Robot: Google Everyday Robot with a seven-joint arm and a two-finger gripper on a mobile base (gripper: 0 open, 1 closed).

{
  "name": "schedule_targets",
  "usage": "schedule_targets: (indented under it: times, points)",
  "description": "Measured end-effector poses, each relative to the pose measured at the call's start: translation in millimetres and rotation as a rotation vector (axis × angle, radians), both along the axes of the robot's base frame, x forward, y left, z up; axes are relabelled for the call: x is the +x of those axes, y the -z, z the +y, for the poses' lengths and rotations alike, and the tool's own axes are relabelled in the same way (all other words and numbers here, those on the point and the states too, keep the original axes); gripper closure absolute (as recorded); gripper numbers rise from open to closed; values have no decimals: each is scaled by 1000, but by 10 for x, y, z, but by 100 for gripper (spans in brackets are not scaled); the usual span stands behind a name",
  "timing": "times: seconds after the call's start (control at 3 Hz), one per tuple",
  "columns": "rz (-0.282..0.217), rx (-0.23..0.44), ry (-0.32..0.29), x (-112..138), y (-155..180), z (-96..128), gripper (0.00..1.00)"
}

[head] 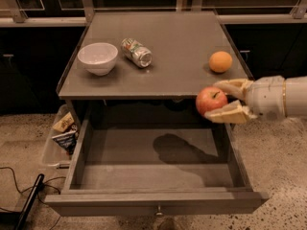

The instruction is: Place apple into top drawer

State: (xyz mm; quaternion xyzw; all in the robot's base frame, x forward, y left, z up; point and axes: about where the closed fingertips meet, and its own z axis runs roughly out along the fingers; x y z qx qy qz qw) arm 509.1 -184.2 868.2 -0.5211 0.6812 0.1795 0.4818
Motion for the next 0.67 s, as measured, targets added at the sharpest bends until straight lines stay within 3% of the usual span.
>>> schedule_targets:
  times: [0.33,0.67]
  points:
    - [129,6,2,-162,638,199,100]
    - [129,6,2,-162,638,199,100]
